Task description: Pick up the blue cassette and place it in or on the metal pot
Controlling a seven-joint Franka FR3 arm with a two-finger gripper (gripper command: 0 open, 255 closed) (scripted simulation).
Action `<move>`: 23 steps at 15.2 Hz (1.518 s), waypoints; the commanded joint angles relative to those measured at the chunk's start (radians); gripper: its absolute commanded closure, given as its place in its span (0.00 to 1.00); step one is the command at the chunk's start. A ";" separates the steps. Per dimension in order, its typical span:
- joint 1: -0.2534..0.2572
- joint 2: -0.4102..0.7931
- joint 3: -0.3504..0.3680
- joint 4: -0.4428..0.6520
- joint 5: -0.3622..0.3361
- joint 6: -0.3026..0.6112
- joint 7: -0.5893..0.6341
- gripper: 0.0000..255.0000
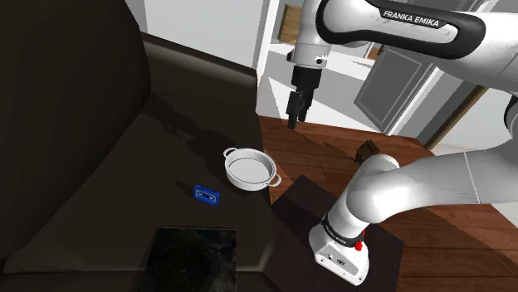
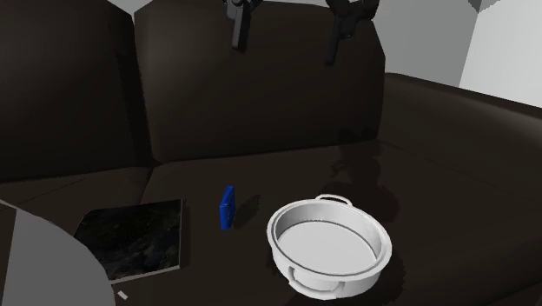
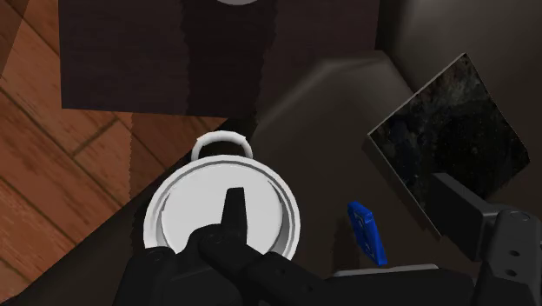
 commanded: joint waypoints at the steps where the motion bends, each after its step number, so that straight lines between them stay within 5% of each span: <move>1: 0.000 0.000 0.000 0.000 0.000 0.000 0.000 0.00; 14: 0.082 0.346 0.184 -0.051 0.028 0.407 0.060 0.00; 23: 0.118 0.679 0.290 0.043 -0.056 0.639 0.151 0.00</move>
